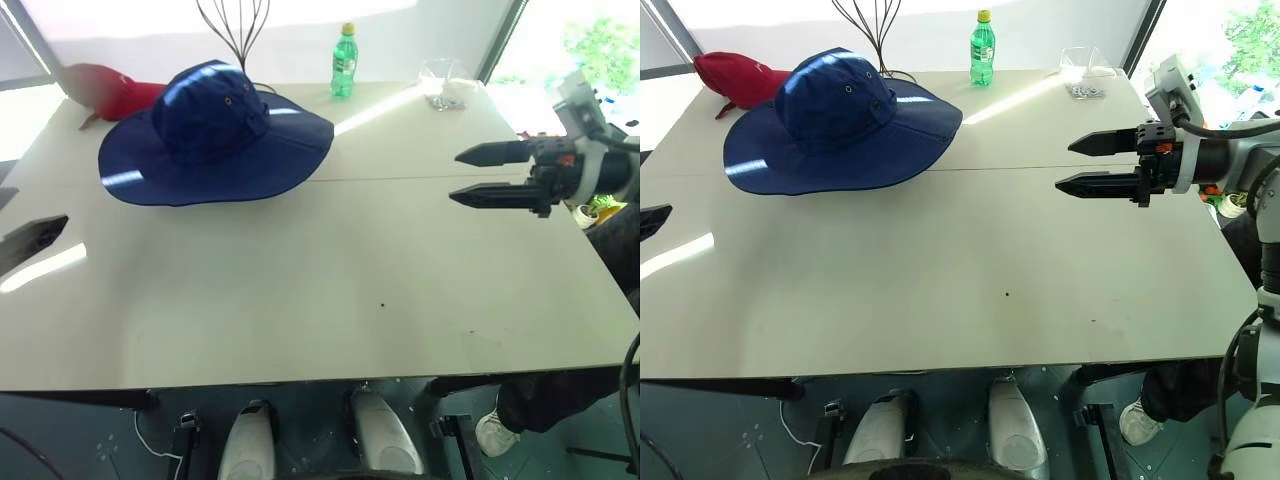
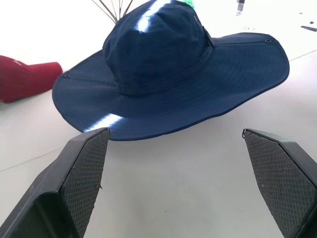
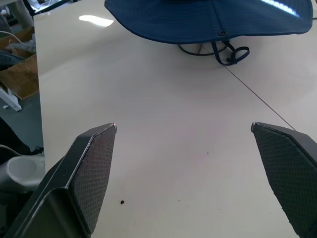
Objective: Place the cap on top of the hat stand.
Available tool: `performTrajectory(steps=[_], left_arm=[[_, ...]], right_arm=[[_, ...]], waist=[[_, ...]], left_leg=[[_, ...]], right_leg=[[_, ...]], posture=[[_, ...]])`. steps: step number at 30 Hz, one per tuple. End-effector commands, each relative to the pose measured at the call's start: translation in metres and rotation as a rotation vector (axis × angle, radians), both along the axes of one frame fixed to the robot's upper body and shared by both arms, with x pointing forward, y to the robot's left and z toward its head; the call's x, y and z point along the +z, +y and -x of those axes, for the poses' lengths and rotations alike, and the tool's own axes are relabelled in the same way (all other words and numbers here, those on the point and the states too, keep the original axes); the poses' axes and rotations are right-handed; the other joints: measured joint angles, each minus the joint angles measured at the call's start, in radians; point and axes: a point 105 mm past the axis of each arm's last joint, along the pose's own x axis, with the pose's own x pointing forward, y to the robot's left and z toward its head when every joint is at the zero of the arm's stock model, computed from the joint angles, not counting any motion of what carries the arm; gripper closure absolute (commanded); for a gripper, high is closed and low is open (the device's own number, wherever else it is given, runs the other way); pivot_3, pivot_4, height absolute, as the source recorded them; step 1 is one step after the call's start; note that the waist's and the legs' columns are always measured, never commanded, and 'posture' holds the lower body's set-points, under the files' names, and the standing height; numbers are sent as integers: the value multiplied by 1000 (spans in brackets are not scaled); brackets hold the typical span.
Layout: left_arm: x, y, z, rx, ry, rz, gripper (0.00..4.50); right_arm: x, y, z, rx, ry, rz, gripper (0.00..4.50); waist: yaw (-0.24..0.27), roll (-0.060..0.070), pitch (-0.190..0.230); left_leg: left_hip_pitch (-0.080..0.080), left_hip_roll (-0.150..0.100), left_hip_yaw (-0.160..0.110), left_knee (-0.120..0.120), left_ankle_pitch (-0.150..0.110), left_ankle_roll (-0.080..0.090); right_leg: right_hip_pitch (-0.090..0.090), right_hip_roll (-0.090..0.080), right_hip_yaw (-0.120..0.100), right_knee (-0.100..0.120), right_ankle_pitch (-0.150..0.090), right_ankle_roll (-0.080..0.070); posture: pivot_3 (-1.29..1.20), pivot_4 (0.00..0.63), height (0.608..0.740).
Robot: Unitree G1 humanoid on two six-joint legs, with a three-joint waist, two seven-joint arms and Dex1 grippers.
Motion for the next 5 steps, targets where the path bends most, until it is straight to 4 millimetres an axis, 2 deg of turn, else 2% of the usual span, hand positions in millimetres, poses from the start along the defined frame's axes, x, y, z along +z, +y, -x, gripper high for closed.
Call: performTrajectory(steps=[1,5], left_arm=[[12,-1,5,15,-57,-39,0],[16,0,5,21,-65,-53,0]], right_arm=[[10,4,-3,11,-68,3,40],[8,8,-4,23,-76,-3,40]], waist=[[0,0,0],[1,1,1]], left_leg=[[0,0,0,0,0,0],[0,0,0,0,0,0]], right_leg=[[0,0,0,0,0,0],[0,0,0,0,0,0]], posture=[[0,150,739],[0,150,739]])
